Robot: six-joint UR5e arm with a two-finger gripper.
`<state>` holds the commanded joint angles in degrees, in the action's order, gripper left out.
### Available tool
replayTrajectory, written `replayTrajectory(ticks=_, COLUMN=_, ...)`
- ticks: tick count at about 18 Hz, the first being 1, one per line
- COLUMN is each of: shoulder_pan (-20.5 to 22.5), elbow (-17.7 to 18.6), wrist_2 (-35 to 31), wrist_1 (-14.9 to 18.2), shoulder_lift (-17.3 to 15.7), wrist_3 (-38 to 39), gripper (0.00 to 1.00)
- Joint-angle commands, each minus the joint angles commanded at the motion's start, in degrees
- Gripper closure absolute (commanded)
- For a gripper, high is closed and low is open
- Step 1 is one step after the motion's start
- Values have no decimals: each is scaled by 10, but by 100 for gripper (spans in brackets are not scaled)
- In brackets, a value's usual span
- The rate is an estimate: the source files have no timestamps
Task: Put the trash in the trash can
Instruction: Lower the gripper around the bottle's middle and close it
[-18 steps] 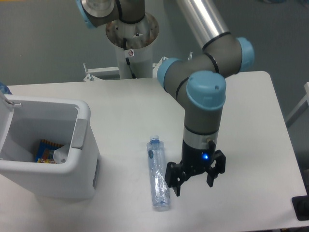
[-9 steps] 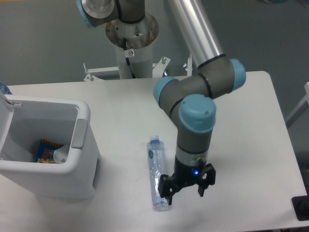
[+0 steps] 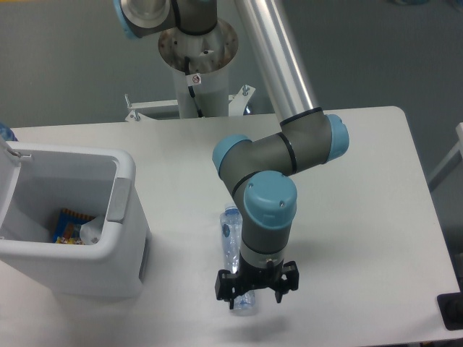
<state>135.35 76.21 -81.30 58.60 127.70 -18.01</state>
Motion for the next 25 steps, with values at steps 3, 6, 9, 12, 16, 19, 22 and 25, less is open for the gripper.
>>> replayTrajectory(ticks=3, shoulder_pan=-4, elbow=-51, wrist_2=-2, wrist_1=61, shoulder_lift=33, wrist_3=0, gripper=0)
replayTrajectory(ticks=6, shoulder_pan=-10, elbow=-89, wrist_2=-10, wrist_1=121, shoulder_lift=60, wrist_3=0, gripper=0)
replayTrajectory(ticks=9, shoulder_pan=-12, elbow=-92, wrist_2=-16, wrist_1=127, shoulder_lift=64, wrist_3=-1, gripper=0)
replayTrajectory(ticks=12, shoulder_pan=-13, elbow=-99, wrist_2=-28, wrist_1=129, shoulder_lift=74, wrist_3=-1, gripper=0)
replayTrajectory(ticks=16, shoulder_pan=-20, elbow=-99, wrist_2=-47, wrist_1=132, shoulder_lift=81, wrist_3=-1, gripper=1)
replayTrajectory(ticks=19, shoulder_pan=-24, elbow=-99, wrist_2=-55, wrist_1=132, shoulder_lift=84, wrist_3=-1, gripper=16)
replayTrajectory(ticks=22, shoulder_pan=-24, elbow=-99, wrist_2=-55, wrist_1=132, shoulder_lift=85, wrist_3=1, gripper=31)
replayTrajectory(ticks=25, shoulder_pan=-25, elbow=-99, wrist_2=-55, wrist_1=132, shoulder_lift=84, wrist_3=3, gripper=46)
